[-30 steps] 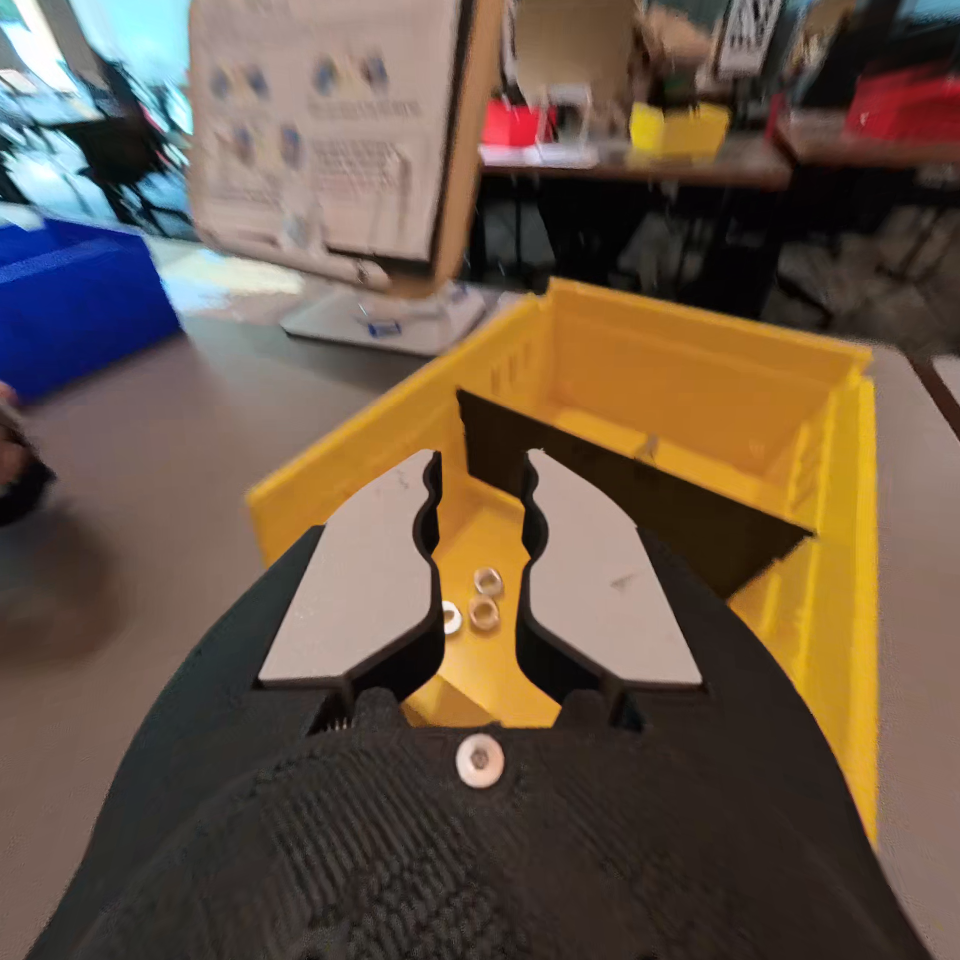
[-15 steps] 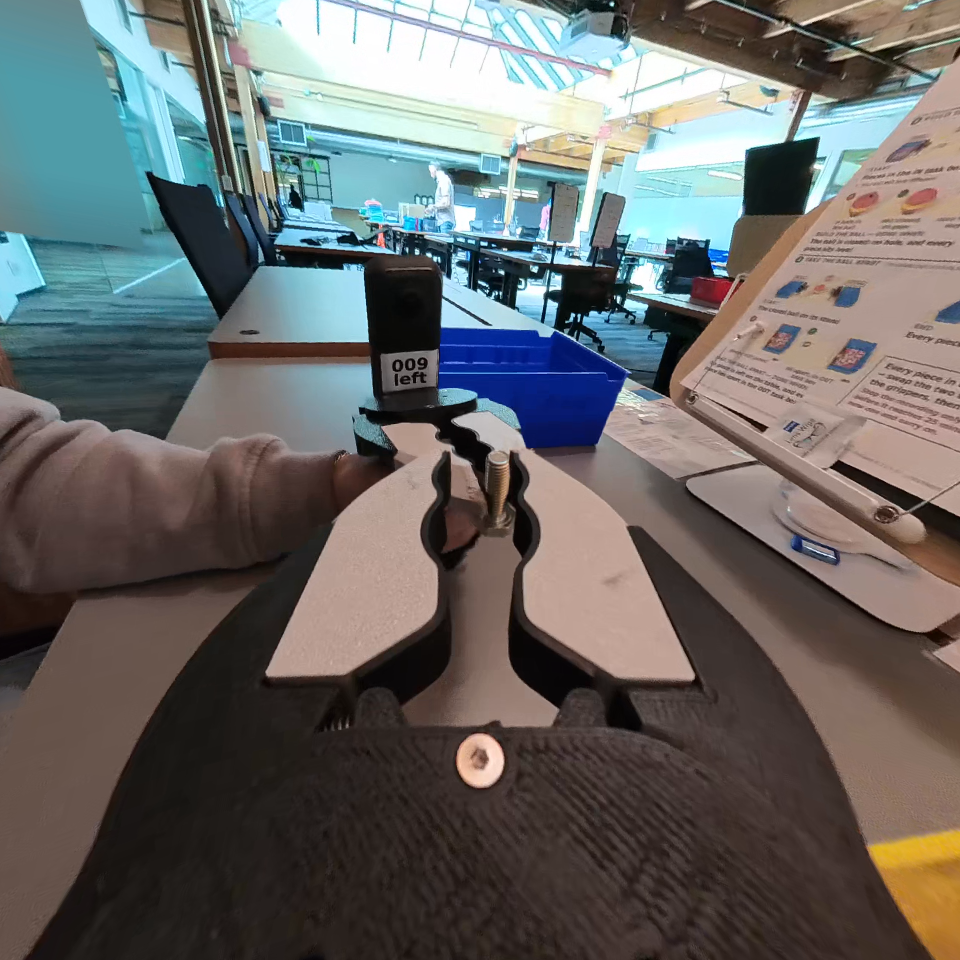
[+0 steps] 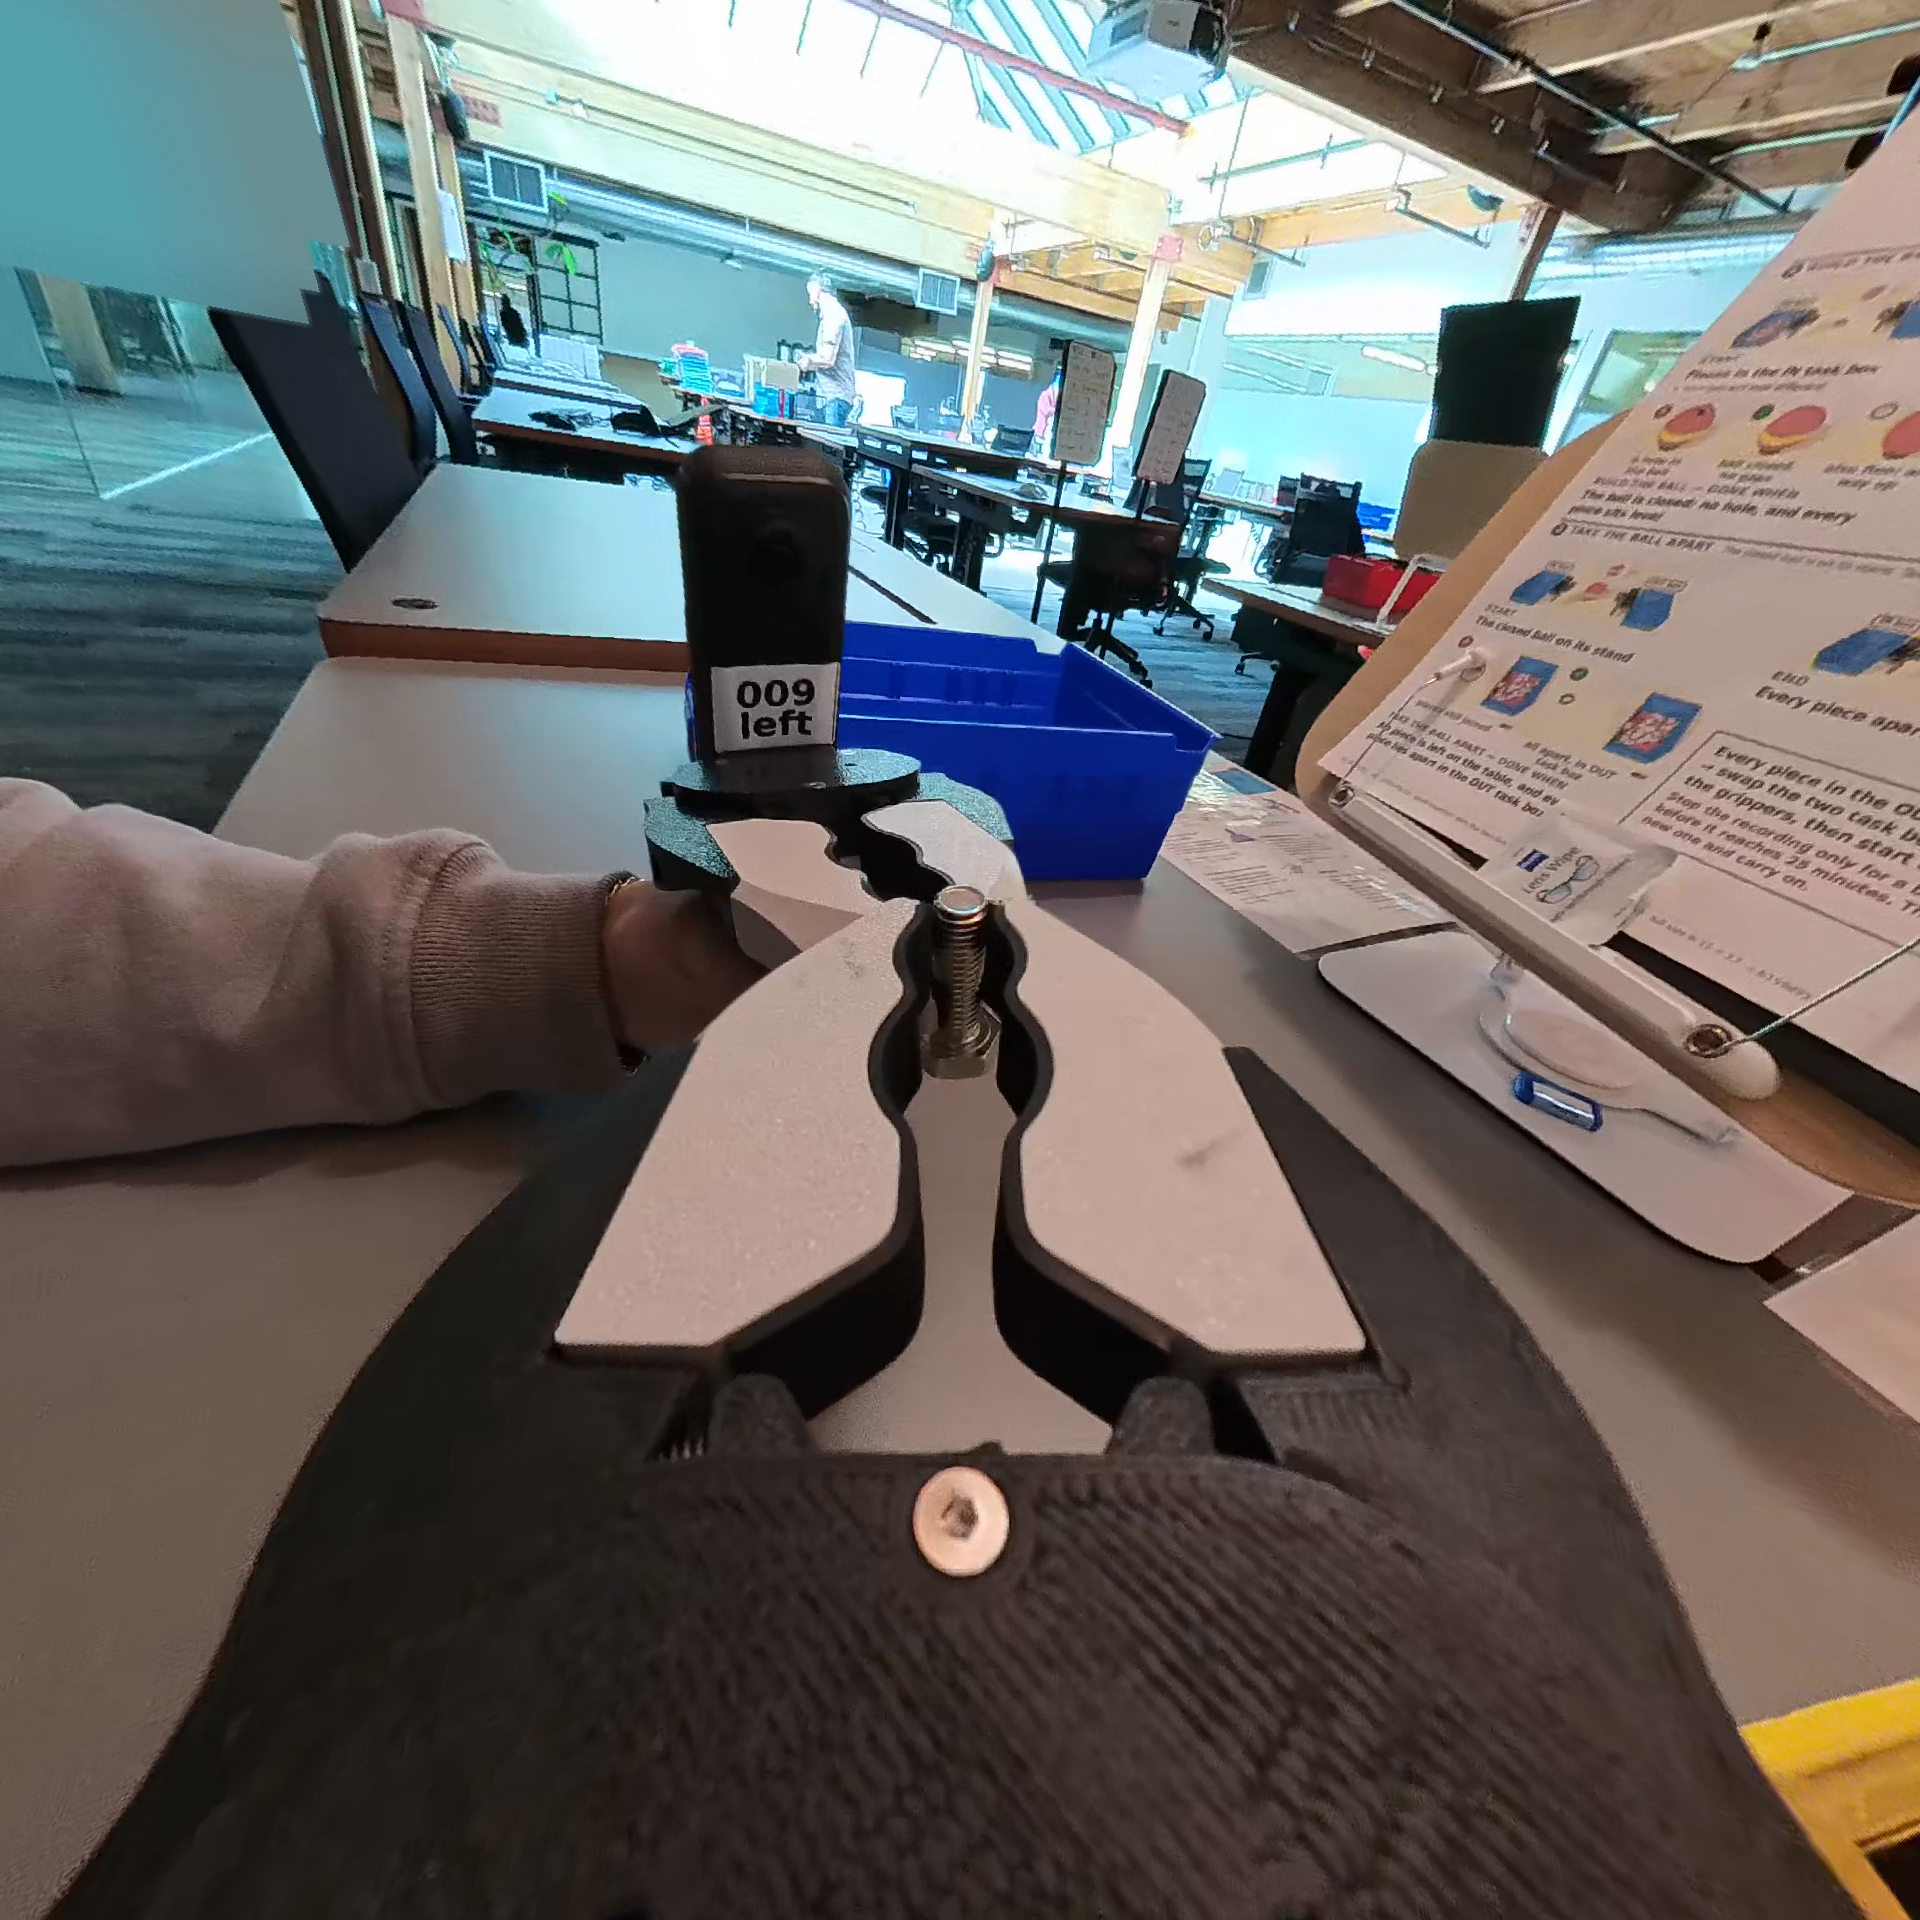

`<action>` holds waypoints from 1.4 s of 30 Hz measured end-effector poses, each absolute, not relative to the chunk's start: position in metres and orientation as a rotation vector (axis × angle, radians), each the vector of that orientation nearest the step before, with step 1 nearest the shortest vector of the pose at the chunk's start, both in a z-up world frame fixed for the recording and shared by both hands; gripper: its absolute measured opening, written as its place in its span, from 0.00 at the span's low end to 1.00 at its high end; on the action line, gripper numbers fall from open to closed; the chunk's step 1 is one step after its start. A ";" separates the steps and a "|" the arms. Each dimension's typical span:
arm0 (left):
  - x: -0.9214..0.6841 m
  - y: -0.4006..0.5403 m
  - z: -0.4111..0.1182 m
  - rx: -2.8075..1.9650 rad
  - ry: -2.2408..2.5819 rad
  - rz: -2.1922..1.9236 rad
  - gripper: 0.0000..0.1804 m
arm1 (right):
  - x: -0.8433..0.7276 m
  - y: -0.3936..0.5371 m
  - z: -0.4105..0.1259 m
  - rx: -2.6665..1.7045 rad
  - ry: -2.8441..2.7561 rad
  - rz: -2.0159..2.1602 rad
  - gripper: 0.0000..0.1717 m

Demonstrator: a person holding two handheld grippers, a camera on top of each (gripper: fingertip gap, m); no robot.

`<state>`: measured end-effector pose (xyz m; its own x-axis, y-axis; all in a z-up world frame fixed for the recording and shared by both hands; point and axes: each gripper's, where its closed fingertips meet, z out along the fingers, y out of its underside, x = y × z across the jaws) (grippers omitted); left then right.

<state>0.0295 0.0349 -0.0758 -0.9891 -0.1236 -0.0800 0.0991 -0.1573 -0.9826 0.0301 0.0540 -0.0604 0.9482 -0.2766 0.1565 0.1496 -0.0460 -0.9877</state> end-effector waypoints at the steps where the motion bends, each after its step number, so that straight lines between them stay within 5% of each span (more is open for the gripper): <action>1: 0.030 0.035 -0.075 -0.035 1.929 -2.289 0.05 | 0.030 0.054 -0.059 -1.578 0.097 -0.359 0.05; 4: 0.035 0.034 -0.071 -0.103 1.884 -2.315 0.05 | 0.035 0.050 -0.055 -1.572 0.117 -0.412 0.05; 13: 0.085 0.050 -0.088 -0.341 1.810 -1.929 0.34 | 0.154 -0.085 -0.035 -1.751 0.574 -1.081 0.05; 22: 0.107 0.035 -0.126 -0.505 1.980 -1.674 0.44 | 0.263 -0.170 -0.109 -2.357 0.850 -1.107 0.06; 28: 0.103 0.021 -0.140 -0.552 2.037 -1.641 0.43 | 0.249 -0.180 -0.108 -2.142 0.986 -1.072 0.22; 42: 0.096 -0.071 -0.142 -0.923 2.029 -1.653 0.40 | 0.136 -0.180 -0.079 -1.522 1.018 -1.100 0.37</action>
<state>0.0962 -0.0709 -0.1418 -0.7195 -0.6839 0.1207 -0.2565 0.1002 -0.9614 0.1357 -0.1796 -0.0787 0.2439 -0.9563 0.1614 -0.0864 -0.1872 -0.9785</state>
